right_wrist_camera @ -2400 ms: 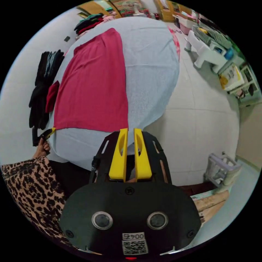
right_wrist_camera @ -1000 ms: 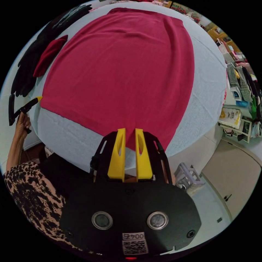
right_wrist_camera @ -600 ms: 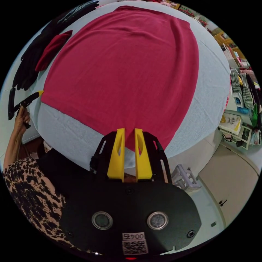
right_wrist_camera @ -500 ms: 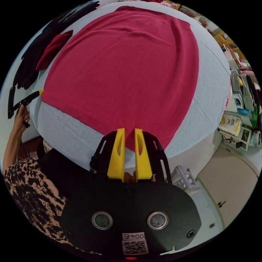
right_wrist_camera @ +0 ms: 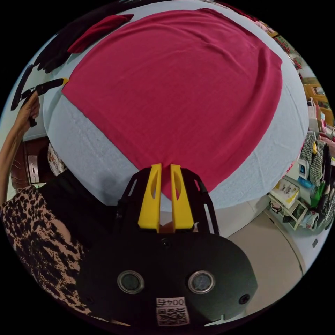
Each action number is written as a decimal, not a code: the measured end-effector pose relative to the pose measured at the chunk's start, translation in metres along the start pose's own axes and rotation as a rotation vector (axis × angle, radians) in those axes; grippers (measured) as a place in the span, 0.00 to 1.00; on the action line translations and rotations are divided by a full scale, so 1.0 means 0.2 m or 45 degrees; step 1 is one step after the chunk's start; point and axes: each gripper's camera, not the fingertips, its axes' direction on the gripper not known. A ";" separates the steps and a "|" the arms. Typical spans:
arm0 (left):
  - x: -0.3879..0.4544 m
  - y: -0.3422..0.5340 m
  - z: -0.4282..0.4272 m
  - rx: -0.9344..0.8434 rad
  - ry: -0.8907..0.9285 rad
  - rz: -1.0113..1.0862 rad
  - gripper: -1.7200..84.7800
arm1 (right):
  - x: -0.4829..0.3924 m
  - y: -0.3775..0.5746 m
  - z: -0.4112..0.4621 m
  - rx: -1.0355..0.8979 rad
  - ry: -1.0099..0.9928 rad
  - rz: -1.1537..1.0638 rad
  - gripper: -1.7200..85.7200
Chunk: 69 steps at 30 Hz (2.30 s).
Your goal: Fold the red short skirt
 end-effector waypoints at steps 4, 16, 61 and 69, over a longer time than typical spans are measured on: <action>0.01 0.01 0.04 -0.002 0.000 0.007 0.03 | 0.04 0.01 -0.05 -0.004 0.057 -0.047 0.05; -0.18 0.17 0.12 0.139 0.202 -0.098 0.06 | 0.52 0.29 -0.49 0.423 -0.249 0.086 0.01; 1.33 0.36 0.62 0.350 0.150 -0.265 0.03 | 1.50 -0.41 -0.75 -0.034 0.188 -0.507 0.01; 1.27 0.07 0.58 0.339 0.131 -0.194 0.03 | 1.64 -0.54 -0.99 0.095 0.102 -0.455 0.03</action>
